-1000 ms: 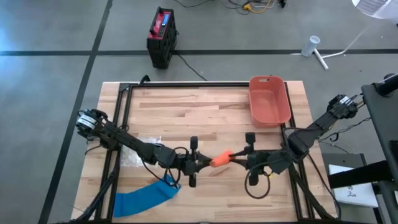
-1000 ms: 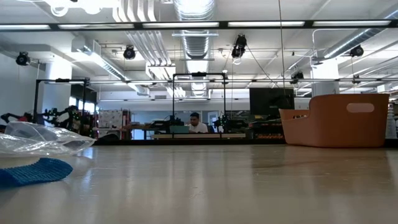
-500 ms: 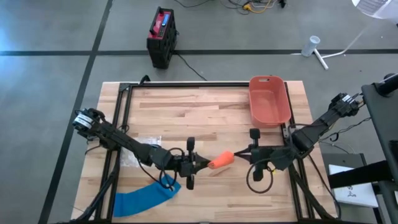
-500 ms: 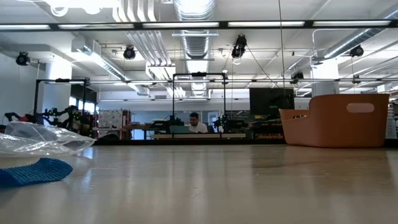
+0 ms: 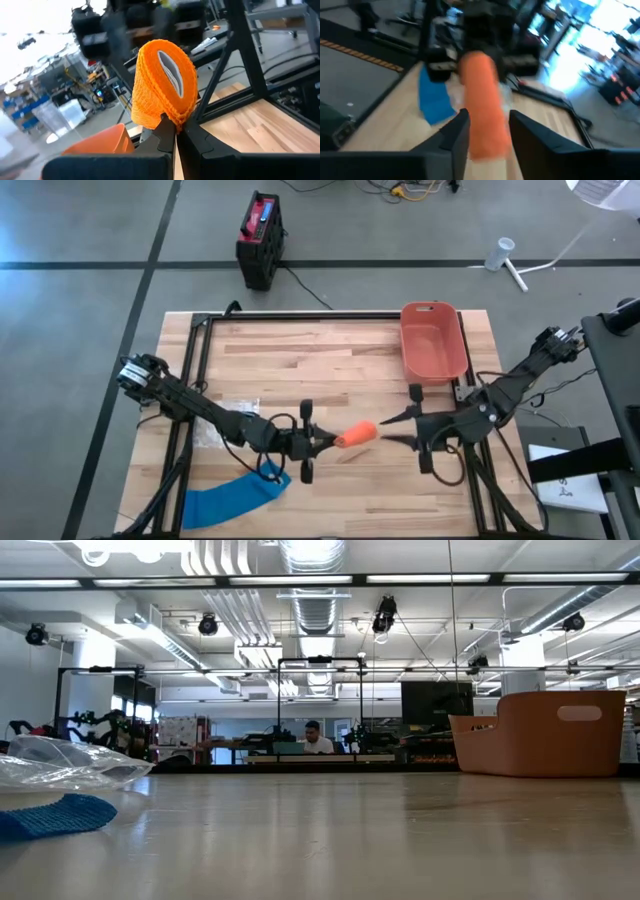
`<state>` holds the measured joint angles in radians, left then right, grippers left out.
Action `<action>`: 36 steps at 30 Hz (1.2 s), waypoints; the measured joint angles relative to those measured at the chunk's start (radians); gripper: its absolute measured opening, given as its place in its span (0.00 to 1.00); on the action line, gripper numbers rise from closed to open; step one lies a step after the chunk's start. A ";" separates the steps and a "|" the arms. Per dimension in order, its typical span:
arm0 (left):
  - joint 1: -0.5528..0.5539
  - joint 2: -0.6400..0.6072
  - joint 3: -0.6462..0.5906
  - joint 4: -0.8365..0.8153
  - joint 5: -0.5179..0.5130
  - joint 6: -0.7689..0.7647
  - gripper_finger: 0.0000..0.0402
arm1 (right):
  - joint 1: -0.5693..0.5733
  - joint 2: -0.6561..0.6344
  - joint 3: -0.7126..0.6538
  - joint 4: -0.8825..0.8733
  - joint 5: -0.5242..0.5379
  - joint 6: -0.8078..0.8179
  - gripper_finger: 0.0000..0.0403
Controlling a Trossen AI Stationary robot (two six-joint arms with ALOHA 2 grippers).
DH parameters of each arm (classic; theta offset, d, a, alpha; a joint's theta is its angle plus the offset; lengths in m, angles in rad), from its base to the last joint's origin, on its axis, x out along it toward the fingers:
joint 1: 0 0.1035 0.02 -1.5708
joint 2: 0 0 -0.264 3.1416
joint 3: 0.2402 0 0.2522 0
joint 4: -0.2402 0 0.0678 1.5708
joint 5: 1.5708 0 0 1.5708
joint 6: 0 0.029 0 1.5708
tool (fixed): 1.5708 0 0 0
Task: Roll bandage
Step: Roll the orange bandage
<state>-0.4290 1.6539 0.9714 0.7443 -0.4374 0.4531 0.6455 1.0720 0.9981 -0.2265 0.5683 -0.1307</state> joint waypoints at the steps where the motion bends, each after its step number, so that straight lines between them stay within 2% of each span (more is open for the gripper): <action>1: 0.001 0.000 0.000 0.000 -0.005 -0.022 0.00 | 0.000 0.014 0.000 0.028 -0.019 -0.026 0.34; 5: 0.002 0.000 0.000 0.001 -0.007 -0.100 0.00 | -0.014 0.088 -0.002 0.075 -0.008 -0.077 0.40; 10: 0.002 0.000 -0.002 -0.001 -0.004 -0.163 0.00 | -0.052 0.155 -0.002 0.083 0.015 -0.059 0.43; 24: -0.004 0.001 -0.002 0.023 0.062 -0.075 0.00 | -0.082 0.181 -0.002 0.005 0.003 0.070 0.38; 26: -0.005 0.000 -0.002 0.023 0.070 -0.073 0.00 | -0.084 0.178 -0.002 0.004 -0.020 0.079 0.40; 31: -0.006 0.000 0.001 0.022 0.122 -0.072 0.00 | -0.098 0.189 -0.002 0.050 -0.163 0.066 0.46; 36: -0.003 0.006 0.019 0.022 0.146 -0.069 0.00 | -0.129 0.237 -0.002 0.118 -0.181 0.031 0.46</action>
<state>-0.4320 1.6596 0.9902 0.7660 -0.2913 0.3840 0.5167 1.3092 0.9966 -0.1084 0.3869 -0.0993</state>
